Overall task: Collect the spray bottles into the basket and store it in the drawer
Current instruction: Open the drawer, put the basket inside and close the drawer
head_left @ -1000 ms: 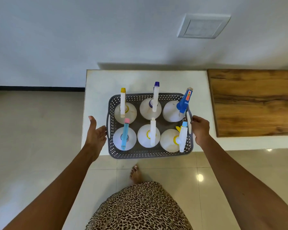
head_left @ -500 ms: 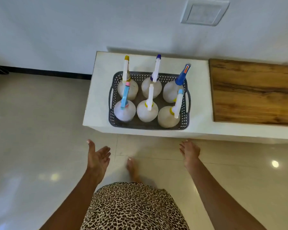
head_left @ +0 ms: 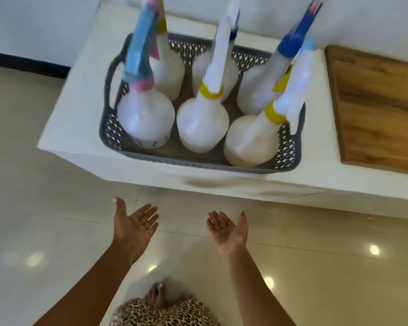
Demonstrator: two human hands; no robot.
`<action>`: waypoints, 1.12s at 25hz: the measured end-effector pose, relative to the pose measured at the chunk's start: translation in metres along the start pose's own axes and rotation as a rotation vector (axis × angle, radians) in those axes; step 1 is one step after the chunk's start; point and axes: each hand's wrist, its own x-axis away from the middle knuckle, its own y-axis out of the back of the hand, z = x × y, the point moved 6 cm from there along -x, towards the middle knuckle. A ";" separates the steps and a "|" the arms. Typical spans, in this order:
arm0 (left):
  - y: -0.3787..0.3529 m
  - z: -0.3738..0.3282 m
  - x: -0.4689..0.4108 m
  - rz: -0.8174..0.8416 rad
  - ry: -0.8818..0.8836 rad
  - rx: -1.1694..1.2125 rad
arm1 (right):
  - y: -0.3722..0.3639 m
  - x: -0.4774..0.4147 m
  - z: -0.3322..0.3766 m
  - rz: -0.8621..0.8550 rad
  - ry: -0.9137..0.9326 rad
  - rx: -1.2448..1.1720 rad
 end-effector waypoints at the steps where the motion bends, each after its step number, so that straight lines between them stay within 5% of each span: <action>1: 0.004 0.008 -0.026 0.008 0.003 0.022 | 0.000 -0.025 -0.002 0.028 0.005 -0.030; 11: 0.011 0.003 -0.175 0.069 -0.071 0.274 | -0.027 -0.170 -0.013 0.212 0.030 -0.225; 28: 0.038 0.029 -0.152 0.055 -0.026 0.306 | 0.008 -0.158 -0.037 0.218 0.018 -0.355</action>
